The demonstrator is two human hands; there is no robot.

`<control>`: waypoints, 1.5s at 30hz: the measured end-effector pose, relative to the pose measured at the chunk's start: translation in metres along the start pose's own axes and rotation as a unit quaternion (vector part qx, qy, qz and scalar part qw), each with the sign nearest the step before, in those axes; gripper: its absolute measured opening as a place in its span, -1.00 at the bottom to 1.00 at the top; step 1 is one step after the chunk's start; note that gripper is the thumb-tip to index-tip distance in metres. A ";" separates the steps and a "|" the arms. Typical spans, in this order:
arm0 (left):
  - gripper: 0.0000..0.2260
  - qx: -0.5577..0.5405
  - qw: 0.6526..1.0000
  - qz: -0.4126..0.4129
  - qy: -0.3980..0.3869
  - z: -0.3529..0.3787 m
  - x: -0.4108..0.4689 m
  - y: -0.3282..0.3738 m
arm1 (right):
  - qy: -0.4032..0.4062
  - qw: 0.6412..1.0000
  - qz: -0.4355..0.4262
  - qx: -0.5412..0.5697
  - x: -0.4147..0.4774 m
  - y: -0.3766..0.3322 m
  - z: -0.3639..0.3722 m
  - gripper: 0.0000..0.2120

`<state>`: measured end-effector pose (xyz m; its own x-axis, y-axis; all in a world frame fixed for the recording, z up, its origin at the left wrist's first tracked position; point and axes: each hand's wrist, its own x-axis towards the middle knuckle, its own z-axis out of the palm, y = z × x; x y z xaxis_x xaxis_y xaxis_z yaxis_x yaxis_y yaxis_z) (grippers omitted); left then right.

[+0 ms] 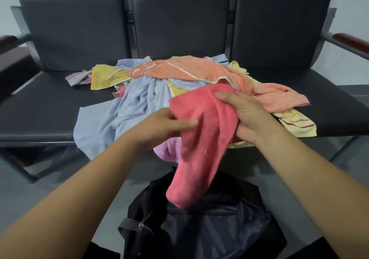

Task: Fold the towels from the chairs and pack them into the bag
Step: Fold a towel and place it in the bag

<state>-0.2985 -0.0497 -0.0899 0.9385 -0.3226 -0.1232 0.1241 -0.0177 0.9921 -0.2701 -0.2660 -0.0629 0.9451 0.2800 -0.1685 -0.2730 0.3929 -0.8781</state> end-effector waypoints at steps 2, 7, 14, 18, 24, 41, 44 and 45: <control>-0.69 0.002 1.000 -0.008 -0.018 0.002 -0.003 -0.005 | 0.004 0.999 0.025 0.045 0.001 -0.002 0.000 -0.70; -0.82 -0.217 0.970 0.031 0.102 0.010 0.004 0.003 | -0.090 0.991 0.080 0.056 -0.007 0.000 -0.005 -0.63; -0.63 -0.156 0.979 0.032 0.131 -0.008 0.006 0.006 | 0.011 0.990 -0.024 -0.138 0.001 0.005 -0.011 -0.71; -0.70 0.193 0.977 0.024 0.089 -0.024 0.000 0.006 | 0.034 0.993 -0.045 -0.102 0.004 -0.007 -0.017 -0.78; -0.79 -0.079 0.987 0.037 0.135 -0.014 0.005 0.012 | -0.033 0.999 -0.029 0.013 0.001 -0.012 -0.014 -0.83; -0.83 0.044 0.979 0.072 0.185 -0.013 -0.003 0.037 | -0.079 0.994 0.009 0.075 0.001 -0.033 -0.021 -0.68; -0.82 -0.106 0.977 0.065 0.174 -0.014 -0.001 0.041 | -0.089 0.995 0.002 -0.034 0.001 -0.031 -0.022 -0.73; -0.81 -0.127 0.977 0.076 0.151 -0.015 -0.001 0.041 | -0.076 0.995 -0.003 -0.070 0.002 -0.029 -0.022 -0.73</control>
<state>-0.2896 -0.0361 -0.0494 0.9999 -0.0091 -0.0144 0.0162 0.2558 0.9666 -0.2567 -0.2960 -0.0474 0.9059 0.4108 -0.1028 -0.2298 0.2730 -0.9342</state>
